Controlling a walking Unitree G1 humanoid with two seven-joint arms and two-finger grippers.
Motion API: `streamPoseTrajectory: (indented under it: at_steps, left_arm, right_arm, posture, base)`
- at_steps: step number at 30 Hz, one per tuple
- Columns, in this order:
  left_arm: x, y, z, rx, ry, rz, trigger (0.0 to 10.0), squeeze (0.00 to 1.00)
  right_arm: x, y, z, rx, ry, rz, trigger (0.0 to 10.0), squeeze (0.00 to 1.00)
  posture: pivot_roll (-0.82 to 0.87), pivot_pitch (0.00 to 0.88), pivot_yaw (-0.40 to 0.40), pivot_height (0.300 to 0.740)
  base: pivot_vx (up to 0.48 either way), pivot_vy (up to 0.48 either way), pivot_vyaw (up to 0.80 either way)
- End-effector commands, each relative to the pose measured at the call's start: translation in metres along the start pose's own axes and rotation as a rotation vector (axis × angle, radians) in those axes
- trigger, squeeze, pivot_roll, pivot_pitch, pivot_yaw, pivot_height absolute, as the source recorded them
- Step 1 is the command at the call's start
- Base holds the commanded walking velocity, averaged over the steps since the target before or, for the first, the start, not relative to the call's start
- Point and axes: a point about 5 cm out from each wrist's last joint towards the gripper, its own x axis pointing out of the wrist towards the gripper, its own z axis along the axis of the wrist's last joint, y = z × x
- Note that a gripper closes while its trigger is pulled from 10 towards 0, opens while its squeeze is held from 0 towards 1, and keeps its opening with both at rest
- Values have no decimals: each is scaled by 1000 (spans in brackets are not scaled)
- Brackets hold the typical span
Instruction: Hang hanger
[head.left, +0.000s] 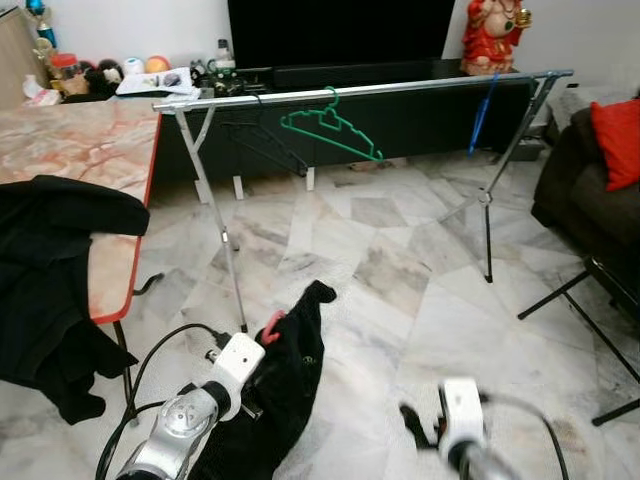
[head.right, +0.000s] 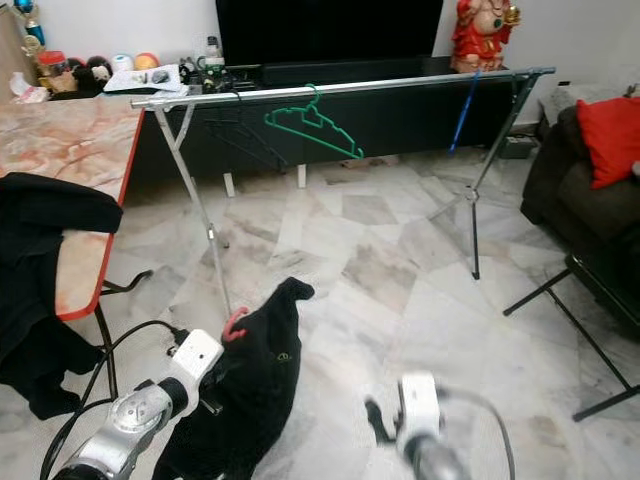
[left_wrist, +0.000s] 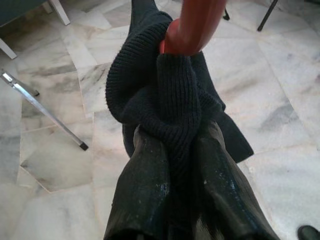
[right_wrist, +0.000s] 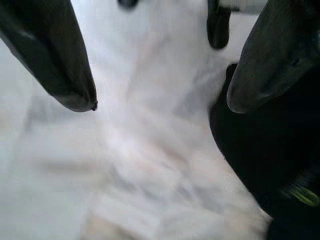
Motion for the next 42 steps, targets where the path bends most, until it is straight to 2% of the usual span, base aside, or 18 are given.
streamPoseTrajectory:
  at_steps: [1,3,6,11,21,25,31,34,42]
  left_arm:
    - [-3,3,9,2,-63,23,10000,0]
    - [-6,2,8,-9,-78,20,10000,0]
    - [-7,4,9,-39,-89,45,10000,0]
    - [-9,8,12,-47,-98,68,10000,0]
    - [-9,6,14,-32,-94,51,10000,0]
    - [-9,3,14,-27,-93,37,10000,0]
    - [-10,1,12,-18,-86,28,10000,0]
    - [-11,-1,11,-17,-86,25,10000,0]
    - [-13,-6,10,-14,-89,12,10000,0]
  right_arm:
    - [-3,-2,-16,109,59,-83,10000,0]
    - [-8,0,-34,170,119,-121,10000,0]
    - [-13,1,-49,197,171,-144,10000,0]
    - [-17,2,-58,261,181,-166,10000,0]
    - [-19,-5,-60,235,189,-198,10000,0]
    - [-21,-9,-63,255,193,-227,10000,0]
    - [-21,-9,-64,252,203,-217,10000,0]
    - [-22,-6,-66,220,217,-198,10000,0]
    - [-25,-5,-74,213,237,-192,10000,0]
  posture:
    - [64,44,34,740]
    - [64,44,34,740]
    - [70,49,34,740]
    - [77,59,38,740]
    - [62,69,40,740]
    - [61,68,38,740]
    - [63,64,36,740]
    - [69,57,33,740]
    - [71,0,31,740]
  base:
    - [0,0,0]
    - [0,0,0]
    - [0,0,0]
    - [0,0,0]
    - [210,0,0]
    - [338,0,0]
    - [345,0,-771]
    - [340,0,-788]
    - [344,0,-589]
